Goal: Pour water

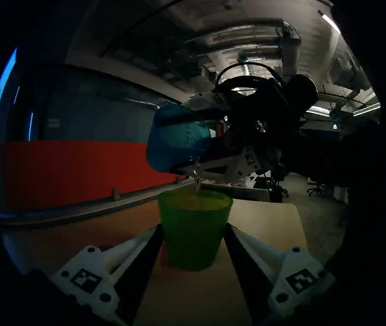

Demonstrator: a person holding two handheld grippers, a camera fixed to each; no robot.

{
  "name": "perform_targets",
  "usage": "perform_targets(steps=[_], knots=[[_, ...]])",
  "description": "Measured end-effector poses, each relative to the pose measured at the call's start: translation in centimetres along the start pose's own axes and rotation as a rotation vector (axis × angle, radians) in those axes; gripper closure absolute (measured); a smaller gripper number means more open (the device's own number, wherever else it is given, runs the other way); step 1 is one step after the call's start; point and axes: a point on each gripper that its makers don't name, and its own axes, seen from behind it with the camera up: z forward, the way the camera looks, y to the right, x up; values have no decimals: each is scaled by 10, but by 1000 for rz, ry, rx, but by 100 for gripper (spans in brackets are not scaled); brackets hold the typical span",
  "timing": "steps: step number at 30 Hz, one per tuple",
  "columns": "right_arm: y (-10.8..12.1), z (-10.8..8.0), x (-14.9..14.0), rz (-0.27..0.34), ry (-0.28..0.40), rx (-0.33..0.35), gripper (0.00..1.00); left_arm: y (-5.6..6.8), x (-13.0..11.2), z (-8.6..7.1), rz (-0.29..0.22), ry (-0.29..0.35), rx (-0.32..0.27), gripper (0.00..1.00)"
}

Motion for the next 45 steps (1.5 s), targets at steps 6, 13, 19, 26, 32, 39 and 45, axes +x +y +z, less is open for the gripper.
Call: perform_targets(steps=[6, 13, 19, 26, 32, 39, 45], knots=[[0, 0, 2, -16, -1, -2, 15, 2, -2, 2, 1, -1, -4, 21], [1, 0, 2, -36, -5, -6, 15, 3, -1, 3, 6, -2, -7, 21], [3, -1, 3, -48, -3, -10, 15, 3, -2, 3, 4, -1, -8, 21], [6, -2, 5, -66, 1, -14, 15, 4, -1, 3, 6, -4, -10, 21], [7, -4, 7, -82, 3, -20, 15, 4, 0, 3, 2, -2, -9, 21], [8, -6, 7, -98, 4, -27, 15, 5, 2, 2, 0, -1, -11, 21], [10, -7, 10, -116, 8, -34, 15, 4, 2, 2, -1, -3, -10, 21]])
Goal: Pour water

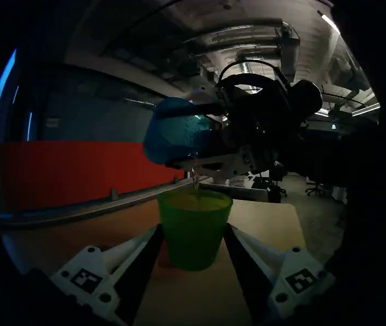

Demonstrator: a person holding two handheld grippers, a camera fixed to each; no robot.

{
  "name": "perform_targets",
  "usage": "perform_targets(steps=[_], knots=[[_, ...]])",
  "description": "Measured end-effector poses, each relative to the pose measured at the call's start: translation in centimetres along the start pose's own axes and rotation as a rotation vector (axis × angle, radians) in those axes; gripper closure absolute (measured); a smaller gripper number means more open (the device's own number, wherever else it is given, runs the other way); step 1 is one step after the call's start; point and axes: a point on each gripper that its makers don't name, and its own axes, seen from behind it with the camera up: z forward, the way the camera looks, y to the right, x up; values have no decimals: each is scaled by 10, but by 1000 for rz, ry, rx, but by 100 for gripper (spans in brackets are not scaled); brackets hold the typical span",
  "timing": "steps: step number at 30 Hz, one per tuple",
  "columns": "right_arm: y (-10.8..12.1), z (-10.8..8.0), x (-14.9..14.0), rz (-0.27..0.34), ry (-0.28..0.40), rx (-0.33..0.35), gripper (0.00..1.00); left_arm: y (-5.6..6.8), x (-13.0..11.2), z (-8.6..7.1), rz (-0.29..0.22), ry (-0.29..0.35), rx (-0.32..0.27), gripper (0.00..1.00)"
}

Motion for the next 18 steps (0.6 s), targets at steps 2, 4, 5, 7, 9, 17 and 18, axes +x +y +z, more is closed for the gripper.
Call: perform_targets(steps=[2, 4, 5, 7, 9, 17, 18], knots=[[0, 0, 1, -6, 0, 0, 15, 0, 0, 0, 0, 0, 1, 21], [0, 0, 1, -12, 0, -1, 15, 0, 0, 0, 0, 0, 1, 21], [0, 0, 1, -15, 0, 0, 15, 0, 0, 0, 0, 0, 1, 21], [0, 0, 2, -22, -1, -1, 15, 0, 1, 0, -1, 0, 1, 21], [1, 0, 2, -30, -1, -1, 15, 0, 1, 0, -1, 0, 2, 21], [1, 0, 8, -57, 2, -9, 15, 0, 0, -1, -4, 0, 2, 21], [1, 0, 8, -60, 2, -10, 15, 0, 0, -1, -5, 1, 2, 21]])
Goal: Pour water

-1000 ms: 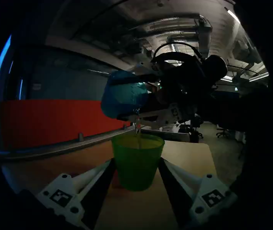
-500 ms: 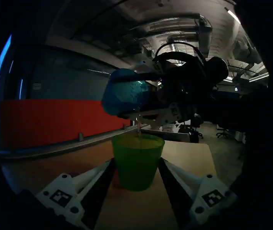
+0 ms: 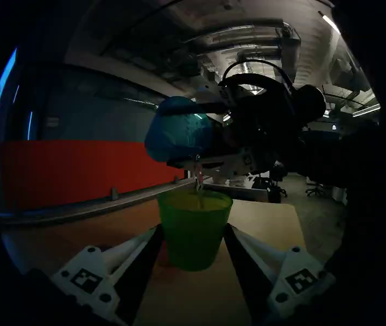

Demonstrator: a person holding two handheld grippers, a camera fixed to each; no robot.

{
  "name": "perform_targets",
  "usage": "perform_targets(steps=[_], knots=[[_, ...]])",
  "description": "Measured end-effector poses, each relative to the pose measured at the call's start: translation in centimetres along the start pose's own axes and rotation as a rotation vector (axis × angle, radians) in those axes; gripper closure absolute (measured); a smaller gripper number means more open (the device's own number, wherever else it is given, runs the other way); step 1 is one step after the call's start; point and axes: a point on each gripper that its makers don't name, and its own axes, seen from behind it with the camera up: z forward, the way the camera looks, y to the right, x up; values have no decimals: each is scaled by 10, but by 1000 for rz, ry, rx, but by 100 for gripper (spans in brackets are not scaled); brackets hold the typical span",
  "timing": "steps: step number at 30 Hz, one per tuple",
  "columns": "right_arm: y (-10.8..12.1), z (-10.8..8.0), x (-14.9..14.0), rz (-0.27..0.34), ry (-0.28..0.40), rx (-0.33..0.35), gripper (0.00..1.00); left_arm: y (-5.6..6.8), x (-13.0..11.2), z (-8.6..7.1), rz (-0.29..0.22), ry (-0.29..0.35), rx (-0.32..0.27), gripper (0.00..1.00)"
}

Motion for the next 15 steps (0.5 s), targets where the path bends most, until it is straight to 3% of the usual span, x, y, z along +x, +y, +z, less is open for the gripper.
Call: perform_targets(steps=[15], knots=[[3, -1, 4, -38, -2, -15, 15, 3, -1, 0, 2, -1, -4, 21]])
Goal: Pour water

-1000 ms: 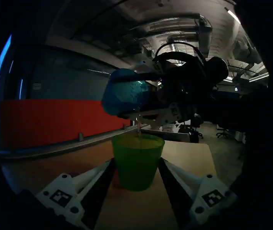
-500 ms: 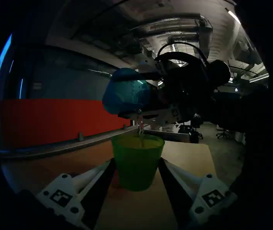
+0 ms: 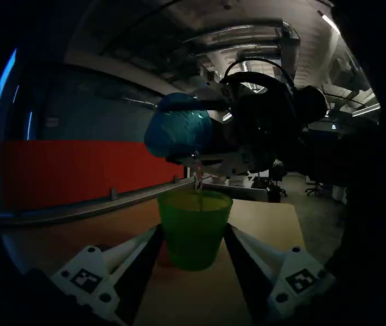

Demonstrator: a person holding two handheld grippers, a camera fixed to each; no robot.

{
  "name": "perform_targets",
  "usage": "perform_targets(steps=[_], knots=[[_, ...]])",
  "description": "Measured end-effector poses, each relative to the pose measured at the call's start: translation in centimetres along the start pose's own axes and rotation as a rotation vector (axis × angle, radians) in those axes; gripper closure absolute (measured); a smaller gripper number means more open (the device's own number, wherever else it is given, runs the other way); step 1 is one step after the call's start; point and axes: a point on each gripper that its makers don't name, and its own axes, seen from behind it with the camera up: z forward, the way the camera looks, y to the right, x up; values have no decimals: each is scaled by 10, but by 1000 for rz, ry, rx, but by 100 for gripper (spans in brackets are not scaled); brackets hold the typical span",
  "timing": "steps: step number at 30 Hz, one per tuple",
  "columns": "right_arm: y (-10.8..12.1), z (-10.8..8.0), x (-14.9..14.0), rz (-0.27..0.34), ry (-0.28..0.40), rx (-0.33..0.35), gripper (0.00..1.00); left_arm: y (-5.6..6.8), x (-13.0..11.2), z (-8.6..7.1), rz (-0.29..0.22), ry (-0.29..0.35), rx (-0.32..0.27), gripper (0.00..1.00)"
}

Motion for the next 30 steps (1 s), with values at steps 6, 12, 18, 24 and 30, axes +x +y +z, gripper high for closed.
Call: perform_targets(steps=[6, 12, 18, 24, 30], knots=[[4, -1, 0, -15, -1, -10, 15, 1, 1, 0, 0, 0, 0, 21], [7, -1, -1, -31, -3, -16, 15, 2, 1, -1, -1, 0, -2, 21], [8, 0, -1, -49, -4, -17, 15, 1, -1, -1, 0, -1, 0, 21], [10, 0, -1, -67, -5, -22, 15, 2, -1, -1, 0, 0, -2, 21], [13, 1, -1, -84, -7, -31, 15, 1, -2, -1, -1, 1, 0, 21]])
